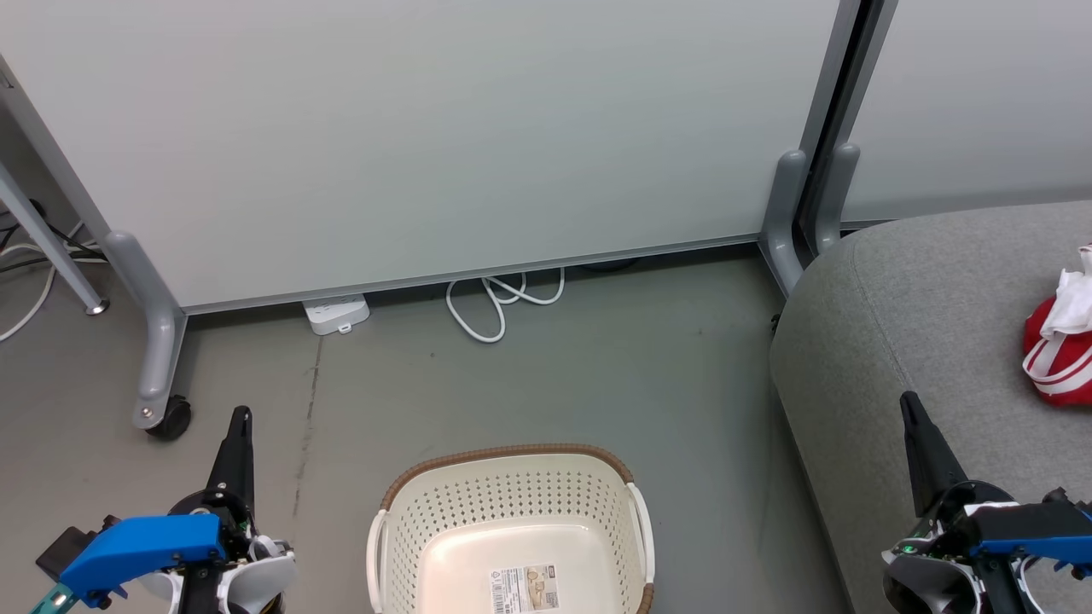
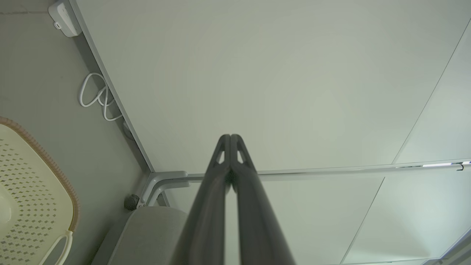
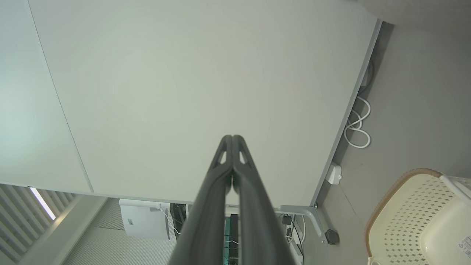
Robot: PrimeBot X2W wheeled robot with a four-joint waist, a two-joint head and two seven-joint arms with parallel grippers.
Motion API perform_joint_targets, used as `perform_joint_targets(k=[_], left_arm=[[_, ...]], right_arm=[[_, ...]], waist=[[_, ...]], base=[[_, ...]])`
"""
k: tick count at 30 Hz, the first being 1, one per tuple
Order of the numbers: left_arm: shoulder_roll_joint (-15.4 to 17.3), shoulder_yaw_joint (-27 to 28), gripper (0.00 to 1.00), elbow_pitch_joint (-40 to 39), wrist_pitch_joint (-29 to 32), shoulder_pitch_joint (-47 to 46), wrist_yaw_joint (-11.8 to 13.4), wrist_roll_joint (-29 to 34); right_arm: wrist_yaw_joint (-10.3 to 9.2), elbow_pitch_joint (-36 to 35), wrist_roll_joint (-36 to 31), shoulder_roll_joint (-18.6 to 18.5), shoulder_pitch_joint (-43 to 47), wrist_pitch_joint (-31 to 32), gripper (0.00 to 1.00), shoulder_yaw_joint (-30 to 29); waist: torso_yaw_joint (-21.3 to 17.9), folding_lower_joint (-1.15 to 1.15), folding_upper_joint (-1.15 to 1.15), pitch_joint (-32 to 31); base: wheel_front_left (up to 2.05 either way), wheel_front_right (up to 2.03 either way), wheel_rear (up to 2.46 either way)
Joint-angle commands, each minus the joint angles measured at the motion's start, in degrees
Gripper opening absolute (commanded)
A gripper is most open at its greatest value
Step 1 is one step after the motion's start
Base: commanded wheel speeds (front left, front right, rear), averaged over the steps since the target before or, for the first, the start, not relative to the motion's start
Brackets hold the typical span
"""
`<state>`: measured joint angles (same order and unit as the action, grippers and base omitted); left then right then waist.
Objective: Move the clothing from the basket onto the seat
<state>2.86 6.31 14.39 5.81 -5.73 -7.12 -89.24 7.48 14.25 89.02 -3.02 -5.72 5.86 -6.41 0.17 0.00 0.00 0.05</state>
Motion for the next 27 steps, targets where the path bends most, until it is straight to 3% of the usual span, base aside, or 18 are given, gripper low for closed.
perform_joint_targets(k=[1,27], left_arm=[[0.0,0.2,0.0,-0.4,0.3,-0.8,-0.6,-1.0],[0.0,0.4,0.0,-0.4,1.0,-0.9,-0.6,-3.2]], right_arm=[[0.02,-0.2,1.2,0.2,-0.8,0.3,0.0,-0.1],[0.02,-0.2,3.4,0.2,-0.9,0.9,0.0,-0.2]], waist=[[0.0,0.0,0.0,0.0],[-0.2,0.0,0.0,0.1]], base=[[0.0,0.0,0.0],[0.0,0.0,0.0]])
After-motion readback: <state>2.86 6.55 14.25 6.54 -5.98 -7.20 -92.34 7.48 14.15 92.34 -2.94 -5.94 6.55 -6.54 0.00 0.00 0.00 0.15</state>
